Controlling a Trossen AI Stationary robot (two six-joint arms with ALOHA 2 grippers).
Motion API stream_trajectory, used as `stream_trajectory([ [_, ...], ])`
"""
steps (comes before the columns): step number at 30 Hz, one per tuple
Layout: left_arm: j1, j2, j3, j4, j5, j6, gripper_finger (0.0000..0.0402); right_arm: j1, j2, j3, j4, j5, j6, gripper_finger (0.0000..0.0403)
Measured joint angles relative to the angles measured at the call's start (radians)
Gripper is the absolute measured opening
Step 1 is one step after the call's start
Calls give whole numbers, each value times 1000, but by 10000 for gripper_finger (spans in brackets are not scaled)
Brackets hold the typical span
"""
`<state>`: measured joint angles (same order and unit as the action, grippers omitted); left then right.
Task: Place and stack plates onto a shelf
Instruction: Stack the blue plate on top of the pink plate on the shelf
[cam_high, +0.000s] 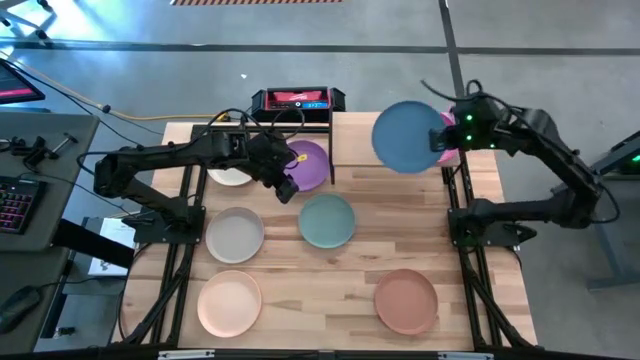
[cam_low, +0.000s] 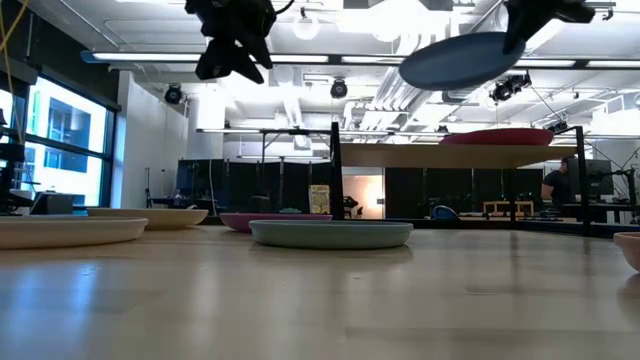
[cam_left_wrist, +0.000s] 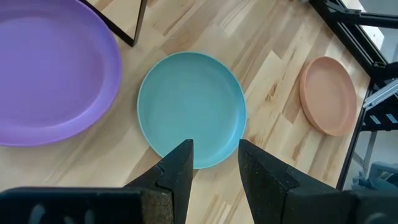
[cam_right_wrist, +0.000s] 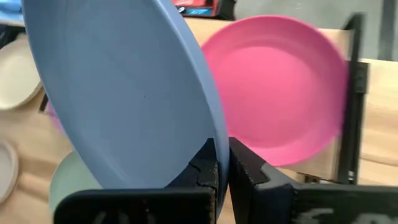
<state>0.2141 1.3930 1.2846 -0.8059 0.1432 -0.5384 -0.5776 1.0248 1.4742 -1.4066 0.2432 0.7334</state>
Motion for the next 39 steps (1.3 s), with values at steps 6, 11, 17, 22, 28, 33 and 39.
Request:
stream_trajectory([
  [6, -7, 0, 0, 0, 0, 0, 117, -111, -7, 0, -6, -1, -42, 0],
  [11, -13, 0, 0, 0, 0, 0, 117, -199, -8, 0, -6, -11, -71, 0],
  [17, -13, 0, 0, 0, 0, 1, 117, -320, -8, 0, 1, -68, -110, 0],
  [22, -13, 0, 0, 0, -1, 9, 117, -423, -26, -68, 66, -166, -132, 0],
  [28, -13, 0, 0, -1, -1, 12, 117, -521, -88, -268, 229, -308, -113, 0],
  [33, -13, 0, 0, -3, -1, 18, 117, -572, -139, -377, 306, -368, -82, 0],
  [39, -13, 0, 0, -4, -1, 19, 117, -640, -202, -443, 305, -372, -70, 0],
])
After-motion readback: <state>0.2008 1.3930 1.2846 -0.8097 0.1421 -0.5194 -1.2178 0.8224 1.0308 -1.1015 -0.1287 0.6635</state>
